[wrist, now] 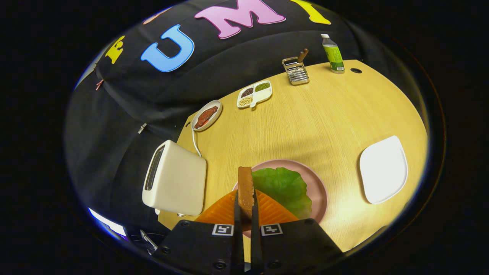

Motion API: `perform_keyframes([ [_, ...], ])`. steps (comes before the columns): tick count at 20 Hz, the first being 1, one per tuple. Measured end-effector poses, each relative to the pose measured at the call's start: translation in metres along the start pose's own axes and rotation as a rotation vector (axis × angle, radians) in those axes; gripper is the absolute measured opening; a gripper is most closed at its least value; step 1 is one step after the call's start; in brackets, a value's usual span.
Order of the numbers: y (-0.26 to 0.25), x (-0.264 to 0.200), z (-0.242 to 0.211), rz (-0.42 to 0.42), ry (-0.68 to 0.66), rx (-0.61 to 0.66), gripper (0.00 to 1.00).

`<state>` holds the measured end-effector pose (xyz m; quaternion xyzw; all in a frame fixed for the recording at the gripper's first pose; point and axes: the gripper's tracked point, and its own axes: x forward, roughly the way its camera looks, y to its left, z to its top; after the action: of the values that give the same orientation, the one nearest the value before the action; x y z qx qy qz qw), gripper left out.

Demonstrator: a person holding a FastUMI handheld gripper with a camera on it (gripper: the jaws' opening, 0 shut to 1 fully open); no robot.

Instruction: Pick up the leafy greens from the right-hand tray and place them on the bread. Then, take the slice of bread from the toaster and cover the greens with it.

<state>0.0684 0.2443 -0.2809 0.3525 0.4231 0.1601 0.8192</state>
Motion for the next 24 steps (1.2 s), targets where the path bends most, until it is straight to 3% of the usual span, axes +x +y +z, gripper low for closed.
perform_keyframes([
  [9,-0.074,0.03,-0.019,-0.187,0.032,-0.138,0.11],
  [12,-0.081,0.031,-0.02,-0.22,0.031,-0.176,0.18],
  [14,-0.085,0.031,-0.02,-0.247,0.031,-0.209,0.24],
  [15,-0.086,0.031,-0.021,-0.254,0.031,-0.225,0.32],
  [18,-0.095,0.027,-0.015,-0.303,0.014,-0.27,0.46],
  [19,-0.094,0.027,-0.014,-0.302,0.008,-0.283,0.59],
  [22,-0.096,0.024,-0.012,-0.327,-0.008,-0.334,0.62],
  [24,-0.1,0.019,-0.007,-0.352,-0.023,-0.363,0.73],
])
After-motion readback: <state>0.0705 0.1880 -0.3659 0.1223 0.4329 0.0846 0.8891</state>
